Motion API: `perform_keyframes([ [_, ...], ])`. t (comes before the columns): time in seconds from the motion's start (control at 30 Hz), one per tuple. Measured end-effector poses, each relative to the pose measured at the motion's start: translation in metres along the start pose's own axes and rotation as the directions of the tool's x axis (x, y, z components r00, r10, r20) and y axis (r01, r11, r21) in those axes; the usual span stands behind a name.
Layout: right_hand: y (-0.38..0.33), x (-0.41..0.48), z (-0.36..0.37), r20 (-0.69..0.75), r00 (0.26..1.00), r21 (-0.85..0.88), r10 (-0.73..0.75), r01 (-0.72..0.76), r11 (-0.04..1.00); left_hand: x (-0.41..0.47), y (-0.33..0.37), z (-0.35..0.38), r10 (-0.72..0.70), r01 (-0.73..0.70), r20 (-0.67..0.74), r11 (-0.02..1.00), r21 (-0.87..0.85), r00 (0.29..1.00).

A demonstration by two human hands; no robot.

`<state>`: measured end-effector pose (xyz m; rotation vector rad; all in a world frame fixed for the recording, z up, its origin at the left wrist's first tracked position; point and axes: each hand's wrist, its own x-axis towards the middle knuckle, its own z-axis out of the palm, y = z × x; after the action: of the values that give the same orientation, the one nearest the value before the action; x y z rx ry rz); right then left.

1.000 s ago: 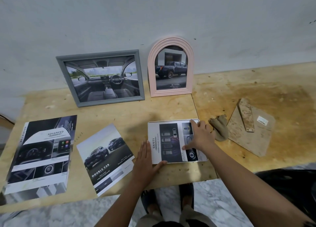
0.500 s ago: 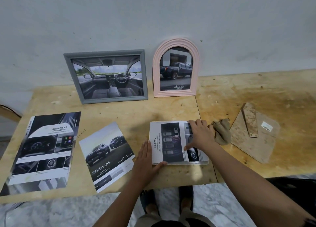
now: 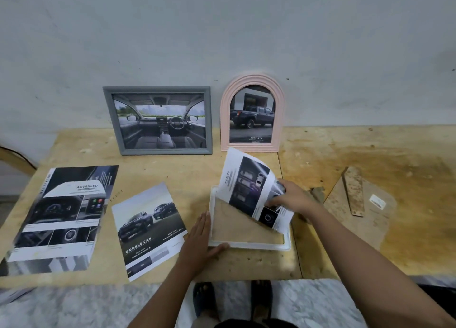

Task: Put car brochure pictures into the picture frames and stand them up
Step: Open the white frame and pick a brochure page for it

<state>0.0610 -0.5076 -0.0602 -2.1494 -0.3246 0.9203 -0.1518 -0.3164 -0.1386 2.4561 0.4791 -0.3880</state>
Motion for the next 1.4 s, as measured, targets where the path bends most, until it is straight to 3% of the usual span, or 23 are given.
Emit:
perform_keyframes([
  [0.07, -0.001, -0.001, -0.004, 0.010, 1.000, 0.101, 0.014, -0.014, 0.995, -0.001, 0.002, 0.000, -0.003, 0.002, -0.010, 0.999, -0.041, 1.000],
  [0.33, -0.026, 0.003, -0.003, 0.098, 0.992, 0.238, -0.080, 0.055, 0.970, 0.004, 0.000, 0.000, -0.024, 0.016, -0.060, 0.991, -0.137, 0.998],
  [0.4, -0.031, 0.005, 0.000, 0.133, 0.985, 0.273, -0.114, 0.075, 0.959, 0.007, 0.008, 0.001, -0.079, 0.038, -0.216, 0.981, -0.188, 0.973],
  [0.43, -0.034, 0.005, 0.002, 0.160, 0.977, 0.299, -0.143, 0.090, 0.950, 0.006, 0.018, -0.002, -0.148, 0.060, -0.286, 0.954, -0.294, 0.947],
  [0.47, -0.037, 0.006, 0.004, 0.179, 0.969, 0.335, -0.172, 0.105, 0.936, 0.007, 0.032, -0.008, -0.235, 0.067, -0.326, 0.889, -0.453, 0.916],
  [0.53, -0.045, 0.011, 0.010, 0.213, 0.952, 0.400, -0.221, 0.121, 0.908, 0.008, 0.056, -0.022, -0.383, 0.019, -0.302, 0.645, -0.764, 0.873],
  [0.6, -0.058, 0.013, 0.020, 0.253, 0.932, 0.452, -0.258, 0.122, 0.884, 0.010, 0.071, -0.035, -0.434, -0.077, -0.251, 0.379, -0.922, 0.865],
  [0.63, -0.064, 0.015, 0.027, 0.266, 0.925, 0.457, -0.273, 0.128, 0.880, 0.007, 0.075, -0.040, -0.430, -0.113, -0.238, 0.296, -0.949, 0.871],
  [0.73, -0.084, 0.019, 0.050, 0.268, 0.917, 0.401, -0.296, 0.173, 0.900, -0.009, 0.071, -0.055, -0.445, -0.176, -0.254, 0.210, -0.962, 0.859],
  [0.93, -0.125, 0.023, 0.088, 0.331, 0.884, 0.255, -0.330, 0.253, 0.933, -0.047, -0.007, -0.096, -0.555, -0.177, -0.308, 0.277, -0.944, 0.773],
  [1.2, -0.177, 0.030, 0.187, 0.432, 0.877, 0.022, -0.210, 0.223, 0.975, -0.074, -0.138, -0.172, -0.625, -0.122, -0.360, 0.390, -0.913, 0.693],
  [1.4, -0.211, 0.029, 0.316, 0.465, 0.880, -0.164, -0.100, 0.197, 0.967, -0.101, -0.247, -0.211, -0.598, 0.014, -0.337, 0.504, -0.864, 0.727],
])
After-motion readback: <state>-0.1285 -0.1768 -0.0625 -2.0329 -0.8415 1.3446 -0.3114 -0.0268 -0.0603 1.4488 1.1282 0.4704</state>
